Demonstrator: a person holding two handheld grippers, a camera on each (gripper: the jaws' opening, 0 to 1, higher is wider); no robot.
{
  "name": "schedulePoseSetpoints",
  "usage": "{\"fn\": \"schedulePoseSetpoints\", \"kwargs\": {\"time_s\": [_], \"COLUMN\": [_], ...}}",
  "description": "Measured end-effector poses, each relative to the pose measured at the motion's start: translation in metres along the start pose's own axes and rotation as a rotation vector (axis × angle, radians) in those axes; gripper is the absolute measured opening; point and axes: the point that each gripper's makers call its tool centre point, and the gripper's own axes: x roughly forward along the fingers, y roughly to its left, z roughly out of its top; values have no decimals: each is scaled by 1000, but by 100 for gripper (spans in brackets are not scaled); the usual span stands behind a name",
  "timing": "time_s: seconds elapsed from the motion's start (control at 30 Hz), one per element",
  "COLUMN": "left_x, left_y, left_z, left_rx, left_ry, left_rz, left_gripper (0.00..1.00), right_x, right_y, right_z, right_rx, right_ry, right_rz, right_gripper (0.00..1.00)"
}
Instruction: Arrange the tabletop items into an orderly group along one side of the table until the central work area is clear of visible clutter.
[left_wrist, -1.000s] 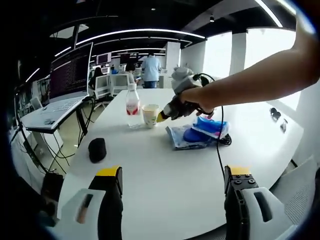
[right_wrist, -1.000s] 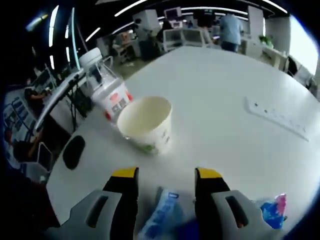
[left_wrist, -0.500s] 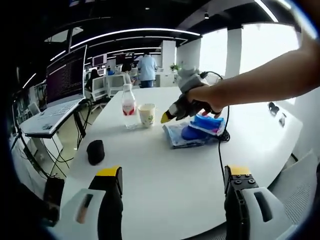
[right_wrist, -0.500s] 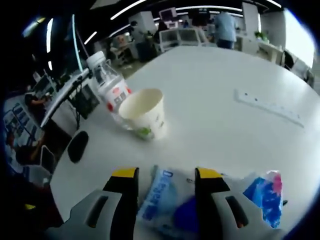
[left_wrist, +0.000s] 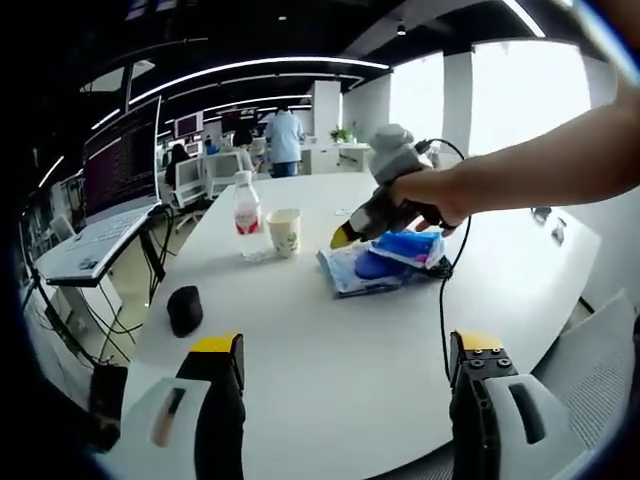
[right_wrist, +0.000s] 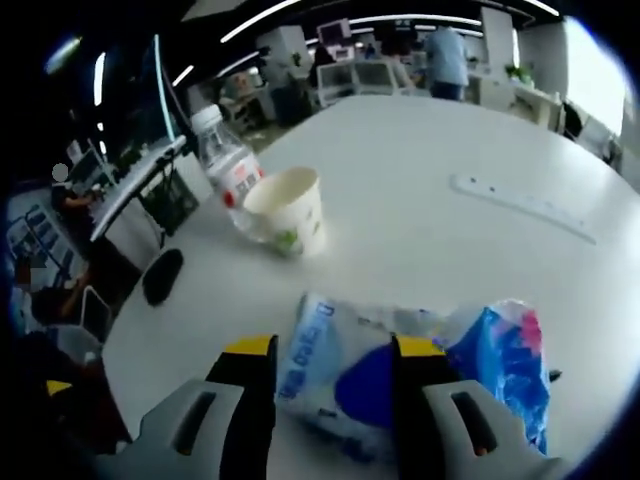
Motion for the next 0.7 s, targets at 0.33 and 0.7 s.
{"fn": "schedulePoseSetpoints", "kwargs": {"time_s": [0.33,0.7], "left_x": [5,14], "left_y": [-9,-27], "left_z": [2,0], "left_rx": [-8,-24], "left_ry": [0,5], "left_rz": [-31,-84], "left_gripper": [84,85], "right_x": [-25,-50], "right_y": [2,-7], "right_z": [-23,-51], "right_rx": [5,45], "right_ry": [-10,-13], "right_rz": [8,-3], "right_gripper": [42,42]}}
